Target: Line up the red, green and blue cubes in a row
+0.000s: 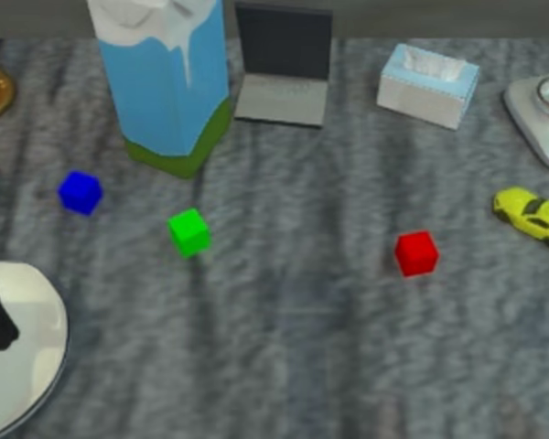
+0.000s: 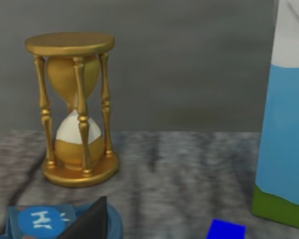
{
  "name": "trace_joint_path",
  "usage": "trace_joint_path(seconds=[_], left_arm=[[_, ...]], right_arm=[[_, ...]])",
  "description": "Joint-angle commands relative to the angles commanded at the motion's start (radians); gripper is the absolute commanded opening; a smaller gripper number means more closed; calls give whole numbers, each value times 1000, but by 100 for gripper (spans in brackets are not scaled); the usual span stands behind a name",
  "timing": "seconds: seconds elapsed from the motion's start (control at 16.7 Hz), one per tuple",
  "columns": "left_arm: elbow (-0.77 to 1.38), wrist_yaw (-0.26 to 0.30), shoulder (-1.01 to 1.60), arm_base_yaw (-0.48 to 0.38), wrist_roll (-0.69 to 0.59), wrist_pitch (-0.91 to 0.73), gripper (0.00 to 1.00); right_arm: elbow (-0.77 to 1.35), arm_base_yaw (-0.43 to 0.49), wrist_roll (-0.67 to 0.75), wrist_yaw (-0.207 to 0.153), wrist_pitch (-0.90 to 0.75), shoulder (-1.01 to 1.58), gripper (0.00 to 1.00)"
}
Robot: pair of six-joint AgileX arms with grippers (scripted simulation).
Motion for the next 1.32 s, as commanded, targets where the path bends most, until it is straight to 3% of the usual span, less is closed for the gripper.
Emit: trace_joint_path(seconds=[0.24,0.54,1.32], left_arm=[[0,0,0,0,0,0,100],[0,0,0,0,0,0,100],[0,0,0,0,0,0,100]], right_arm=[[30,5,5,3,-16,31,100],[263,60,38,9,-162,293,100],[1268,343,159,4,-908,1625,100]])
